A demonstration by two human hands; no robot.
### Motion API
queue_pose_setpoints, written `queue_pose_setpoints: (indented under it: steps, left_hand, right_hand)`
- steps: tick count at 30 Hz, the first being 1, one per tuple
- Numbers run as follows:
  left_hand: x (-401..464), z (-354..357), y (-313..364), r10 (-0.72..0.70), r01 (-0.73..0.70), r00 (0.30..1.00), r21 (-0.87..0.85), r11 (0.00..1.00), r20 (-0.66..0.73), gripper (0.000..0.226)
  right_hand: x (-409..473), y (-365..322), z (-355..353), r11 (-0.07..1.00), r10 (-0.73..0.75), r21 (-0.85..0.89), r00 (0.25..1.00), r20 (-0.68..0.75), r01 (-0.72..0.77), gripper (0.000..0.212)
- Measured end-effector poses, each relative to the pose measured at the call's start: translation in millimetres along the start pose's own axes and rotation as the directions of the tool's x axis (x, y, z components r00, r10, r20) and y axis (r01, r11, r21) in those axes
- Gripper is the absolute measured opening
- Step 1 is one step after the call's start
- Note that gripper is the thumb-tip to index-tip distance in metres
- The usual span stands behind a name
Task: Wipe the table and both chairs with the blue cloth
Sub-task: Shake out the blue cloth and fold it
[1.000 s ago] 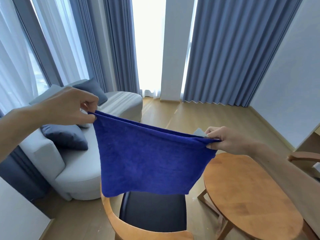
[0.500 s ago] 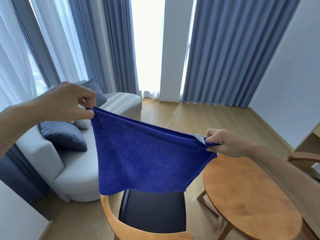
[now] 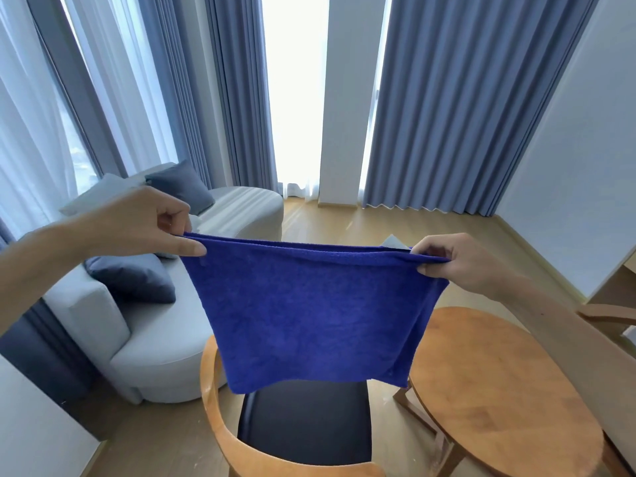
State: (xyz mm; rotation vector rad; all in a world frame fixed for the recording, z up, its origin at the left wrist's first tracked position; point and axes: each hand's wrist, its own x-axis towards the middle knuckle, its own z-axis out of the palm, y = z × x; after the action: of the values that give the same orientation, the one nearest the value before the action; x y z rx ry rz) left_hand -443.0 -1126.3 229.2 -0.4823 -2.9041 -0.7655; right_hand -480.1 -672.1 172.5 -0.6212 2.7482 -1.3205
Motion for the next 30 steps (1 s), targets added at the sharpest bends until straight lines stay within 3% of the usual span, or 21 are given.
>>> queue_pose_setpoints:
  steps: [2,7,13,16,18,21,24,27,30]
  left_hand:
    - [2.1,9.4,-7.1,0.004,-0.005,1.0,-0.048,0.999,-0.03,0.071]
    - [5.6,23.4,-12.1,0.04,-0.044,0.997,-0.053,0.998,-0.066,0.043]
    - [8.0,26.6,-15.6,0.014,-0.013,0.999,-0.035,0.999,0.043,0.033]
    - [12.9,29.0,-14.1,0.055,-0.058,0.997,0.059,0.997,0.061,0.006]
    - [13.6,28.5,-11.8,0.062,-0.065,0.996,0.049,0.997,0.065,0.002]
    - [14.5,22.9,-8.5,0.075,-0.075,0.995,-0.007,0.997,0.072,0.028]
    - [17.0,19.9,-6.8,0.125,-0.125,0.988,-0.007,0.992,0.086,0.03]
    - [15.2,18.8,-3.6,0.154,-0.154,0.985,0.0,0.988,0.084,0.03]
    - [10.7,21.2,-4.7,0.138,-0.129,0.986,-0.095,0.987,0.094,0.027]
  right_hand:
    - [0.7,0.0,-0.4,0.999,0.026,0.04,1.0,0.003,-0.026,0.026]
    - [-3.7,4.9,-0.4,0.983,0.089,0.15,0.991,0.103,-0.104,0.016]
    - [-3.3,8.9,2.9,0.965,0.14,0.208,0.984,0.109,-0.161,0.022]
    - [1.8,11.4,3.1,0.983,0.143,0.102,0.987,0.079,-0.15,0.029]
    - [2.1,11.0,2.5,0.992,0.127,0.011,0.986,0.108,-0.129,0.035]
    - [1.2,5.5,4.3,0.979,0.079,-0.197,0.981,0.177,-0.043,0.048]
    - [1.9,3.6,7.8,0.902,0.026,-0.424,0.969,0.245,0.083,0.048]
    - [-2.0,4.9,9.2,0.868,0.024,-0.479,0.951,0.308,0.134,0.038]
    - [-6.1,1.2,9.5,0.872,-0.007,-0.47,0.963,0.269,0.137,0.028]
